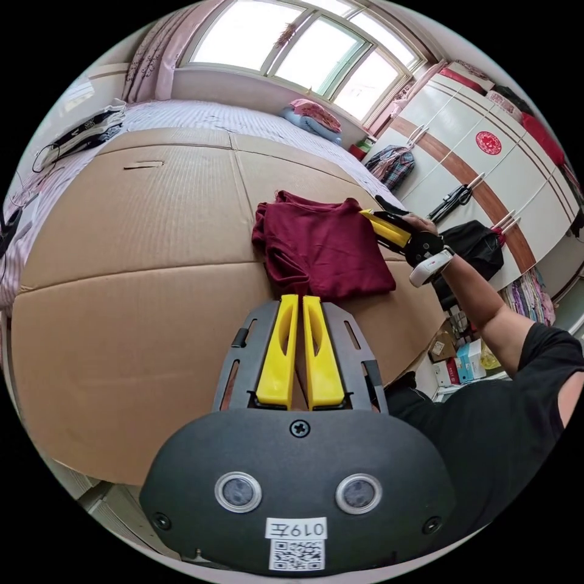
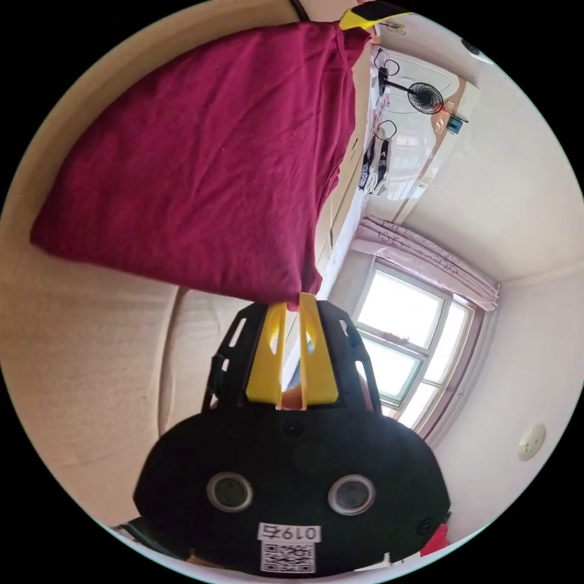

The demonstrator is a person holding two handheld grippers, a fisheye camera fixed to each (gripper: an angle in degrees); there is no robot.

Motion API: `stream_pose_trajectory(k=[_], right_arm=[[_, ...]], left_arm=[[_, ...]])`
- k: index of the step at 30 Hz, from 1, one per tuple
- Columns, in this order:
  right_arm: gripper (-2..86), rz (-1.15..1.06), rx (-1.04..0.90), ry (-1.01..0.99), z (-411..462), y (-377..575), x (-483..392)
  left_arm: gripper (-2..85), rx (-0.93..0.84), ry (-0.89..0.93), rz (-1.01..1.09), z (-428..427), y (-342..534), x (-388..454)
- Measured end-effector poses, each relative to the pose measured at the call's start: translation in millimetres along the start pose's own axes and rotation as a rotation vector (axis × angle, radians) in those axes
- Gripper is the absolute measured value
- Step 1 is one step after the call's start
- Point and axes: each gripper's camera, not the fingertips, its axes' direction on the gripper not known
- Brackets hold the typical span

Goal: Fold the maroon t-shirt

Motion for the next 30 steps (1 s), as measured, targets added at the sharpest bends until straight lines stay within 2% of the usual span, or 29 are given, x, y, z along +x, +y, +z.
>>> stream_pose_trajectory(k=[4,9,15,18,19,20,21,23,26,30], right_arm=[[4.4,0.001,-0.014,0.056,0.3,9.1,-15.2],[6.5,-0.033,-0.105,0.159,15.3,42.5,-49.9],[10.2,0.198,-0.248,0.066,11.9,143.5,-34.9],[8.7,0.527,-0.308,-0.068,1.6,202.9,-10.3],[7.0,0.719,-0.281,-0.150,-8.5,227.6,5.4],[4.7,0.911,-0.234,-0.232,-19.4,253.0,19.3],[3.3,1.003,-0.203,-0.288,-24.0,265.7,25.0],[0.0,1.305,-0.029,-0.563,-34.4,314.2,33.3],[-0.7,1.576,0.227,-0.890,-27.4,367.7,15.3],[-0.6,1.775,0.357,-1.065,-10.5,423.9,-15.3]], left_arm=[[1.2,0.020,-0.046,-0.013,-5.3,38.3,-1.9],[1.5,0.011,-0.019,-0.029,-0.8,80.9,-10.4],[1.7,-0.035,0.023,-0.028,2.8,122.3,-24.0],[1.7,-0.058,0.003,-0.032,1.3,147.8,-28.9],[1.7,-0.058,-0.003,-0.041,-0.1,153.0,-31.2],[1.6,-0.053,-0.011,-0.060,-3.9,163.3,-37.0],[1.7,-0.042,-0.014,-0.082,-8.9,173.0,-43.2],[1.7,-0.003,-0.019,-0.097,-19.7,185.6,-49.6],[2.4,0.089,-0.015,-0.029,-36.4,198.4,-43.4],[6.0,0.082,-0.029,0.179,-31.4,207.1,-17.4]])
